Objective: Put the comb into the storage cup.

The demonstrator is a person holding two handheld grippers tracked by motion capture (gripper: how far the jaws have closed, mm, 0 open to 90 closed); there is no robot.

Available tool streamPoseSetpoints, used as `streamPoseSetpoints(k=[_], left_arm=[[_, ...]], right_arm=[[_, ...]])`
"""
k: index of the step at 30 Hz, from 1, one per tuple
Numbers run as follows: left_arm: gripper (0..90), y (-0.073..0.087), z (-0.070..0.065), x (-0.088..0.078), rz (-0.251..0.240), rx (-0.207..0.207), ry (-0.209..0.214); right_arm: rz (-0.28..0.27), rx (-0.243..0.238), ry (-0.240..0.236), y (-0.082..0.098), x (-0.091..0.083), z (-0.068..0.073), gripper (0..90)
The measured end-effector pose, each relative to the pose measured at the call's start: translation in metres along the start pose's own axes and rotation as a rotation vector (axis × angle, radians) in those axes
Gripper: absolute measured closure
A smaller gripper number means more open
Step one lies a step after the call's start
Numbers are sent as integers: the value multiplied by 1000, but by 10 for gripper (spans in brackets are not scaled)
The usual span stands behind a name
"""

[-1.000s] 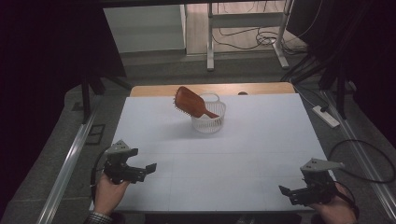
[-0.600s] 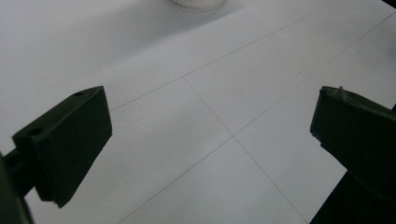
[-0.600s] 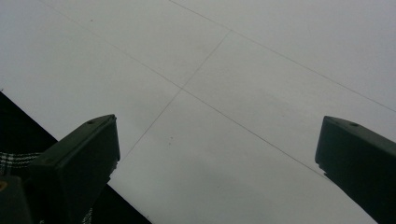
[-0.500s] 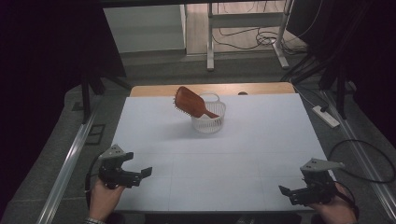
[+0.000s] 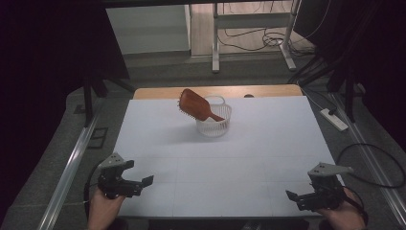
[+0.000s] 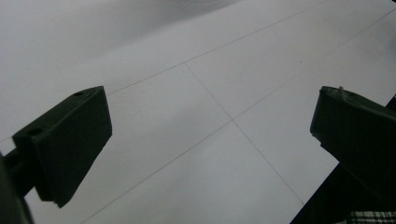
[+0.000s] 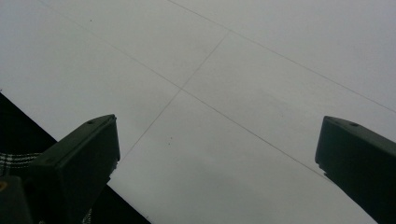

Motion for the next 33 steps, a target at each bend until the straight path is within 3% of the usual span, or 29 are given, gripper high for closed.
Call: streamPoseSetpoints(k=[33], left_arm=[[0,23,-8,-14,18,-9,-30]], right_arm=[[1,0,5,0,0,0,1]])
Point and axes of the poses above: each handheld gripper's, and its own axes: x roughly forward along the jaws, y roughly out of its underside, z roughly to its left, the point moved 10 cm from there along x, roughly forward along the jaws, and after that the axes turned 8 degrees about y, right-handed, at the moved point
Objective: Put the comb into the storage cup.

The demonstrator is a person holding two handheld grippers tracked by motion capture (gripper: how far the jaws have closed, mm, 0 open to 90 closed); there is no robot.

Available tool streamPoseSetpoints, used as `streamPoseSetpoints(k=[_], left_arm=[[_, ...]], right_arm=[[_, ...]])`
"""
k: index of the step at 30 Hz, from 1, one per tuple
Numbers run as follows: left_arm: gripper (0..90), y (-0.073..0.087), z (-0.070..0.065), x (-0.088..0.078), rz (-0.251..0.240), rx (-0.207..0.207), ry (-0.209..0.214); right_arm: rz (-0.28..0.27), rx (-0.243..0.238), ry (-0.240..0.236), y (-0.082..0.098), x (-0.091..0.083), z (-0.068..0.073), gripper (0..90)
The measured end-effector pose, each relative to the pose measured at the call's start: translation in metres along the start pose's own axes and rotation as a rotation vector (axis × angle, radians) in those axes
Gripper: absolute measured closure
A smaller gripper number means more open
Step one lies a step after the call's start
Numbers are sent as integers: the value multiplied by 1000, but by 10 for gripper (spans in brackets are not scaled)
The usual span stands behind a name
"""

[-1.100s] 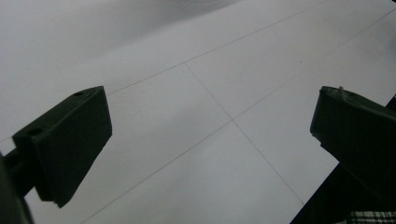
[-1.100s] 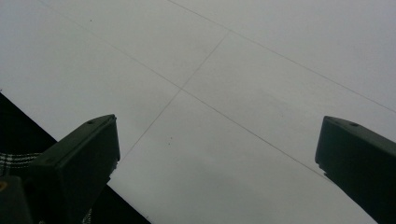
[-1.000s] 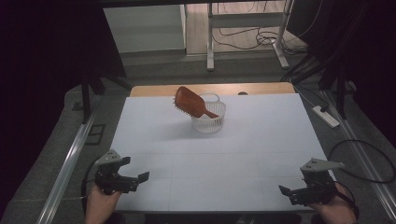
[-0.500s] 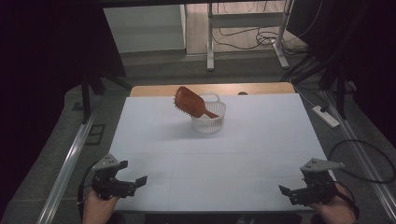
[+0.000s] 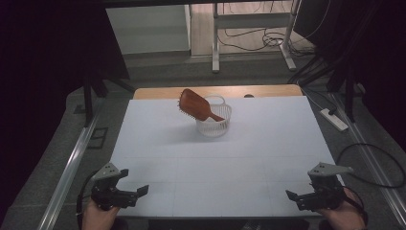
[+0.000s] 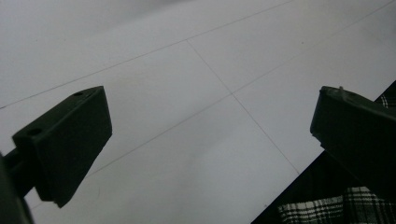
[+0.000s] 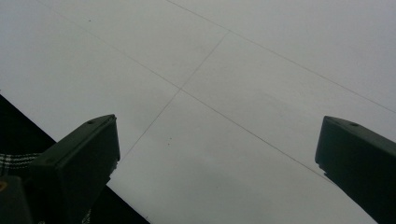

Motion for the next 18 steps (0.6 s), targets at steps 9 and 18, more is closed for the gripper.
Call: streamPoseSetpoints(k=[9,18], left_arm=[[0,4,-3,-2,4,1,-7],[0,8,-5,-4,28,2,-20]], right_arm=[[-4,2,3,0,0,0,1],[-6,5,4,-1,0,-1,0]])
Point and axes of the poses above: each handheld gripper's, and its own axes: x roughly forward along the jaws, y roughly out of its underside, z roughly to its left, the point moved 10 cm from there along x, roughly forward along the jaws, and after that the axes turned 8 degrees about y, right-handed, at the moved point
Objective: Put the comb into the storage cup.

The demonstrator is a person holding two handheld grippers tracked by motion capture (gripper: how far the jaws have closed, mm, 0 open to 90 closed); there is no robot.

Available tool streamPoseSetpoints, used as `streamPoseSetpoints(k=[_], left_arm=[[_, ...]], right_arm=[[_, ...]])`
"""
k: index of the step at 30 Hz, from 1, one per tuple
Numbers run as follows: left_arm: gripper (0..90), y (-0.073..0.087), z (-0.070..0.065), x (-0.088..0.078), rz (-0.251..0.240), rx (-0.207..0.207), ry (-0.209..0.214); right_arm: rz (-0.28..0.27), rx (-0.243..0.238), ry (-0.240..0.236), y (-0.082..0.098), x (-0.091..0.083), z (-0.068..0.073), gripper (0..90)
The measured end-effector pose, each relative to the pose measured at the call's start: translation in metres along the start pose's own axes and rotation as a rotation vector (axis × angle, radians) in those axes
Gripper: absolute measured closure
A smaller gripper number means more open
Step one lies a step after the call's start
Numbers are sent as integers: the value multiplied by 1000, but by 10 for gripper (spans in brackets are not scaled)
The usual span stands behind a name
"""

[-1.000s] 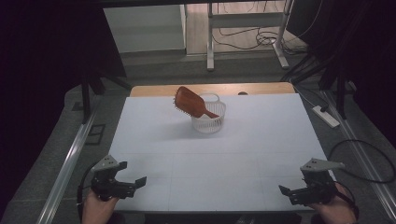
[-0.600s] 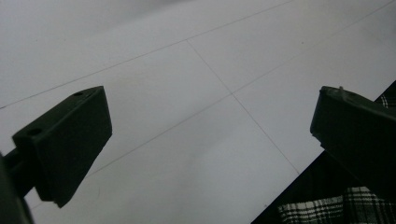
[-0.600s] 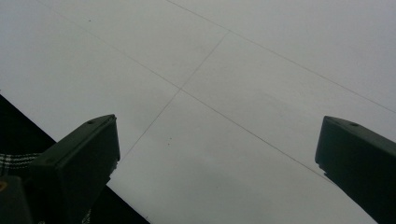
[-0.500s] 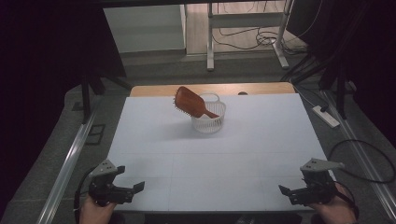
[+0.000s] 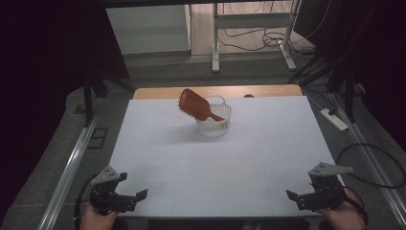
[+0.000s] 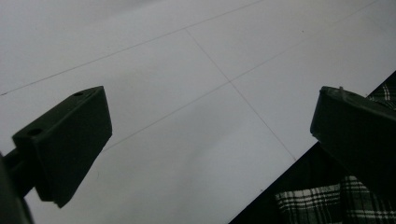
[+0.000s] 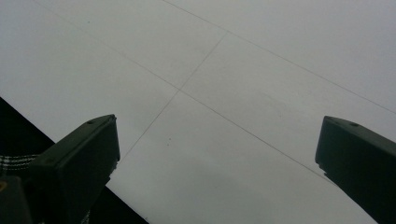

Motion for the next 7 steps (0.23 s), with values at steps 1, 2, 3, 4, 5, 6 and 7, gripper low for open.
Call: streamPoseSetpoints(k=[1,2,3,4,5,6,7], left_arm=[[0,0,0,0,3,2,-1],[0,1,-1,0,4,3,-3],[0,1,-1,0,5,3,-2],[0,1,-1,0,5,3,-2],[0,0,0,0,3,-2,3],[0,0,0,0,4,-4,4],[0,0,0,0,4,-4,4]], right_arm=[[0,1,0,0,0,0,0],[0,1,0,0,0,0,0],[0,2,0,0,0,0,0],[0,2,0,0,0,0,0],[1,0,1,0,0,0,0],[2,1,1,0,1,-1,0],[5,4,-2,1,1,-1,0]])
Point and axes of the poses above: each handheld gripper's, and its own axes: x roughly forward along the jaws, y roughly out of its underside, z roughly to its left, the point moved 10 cm from there along x, roughly forward along the jaws, and after that the axes turned 8 degrees about y, right-handed, at the moved point
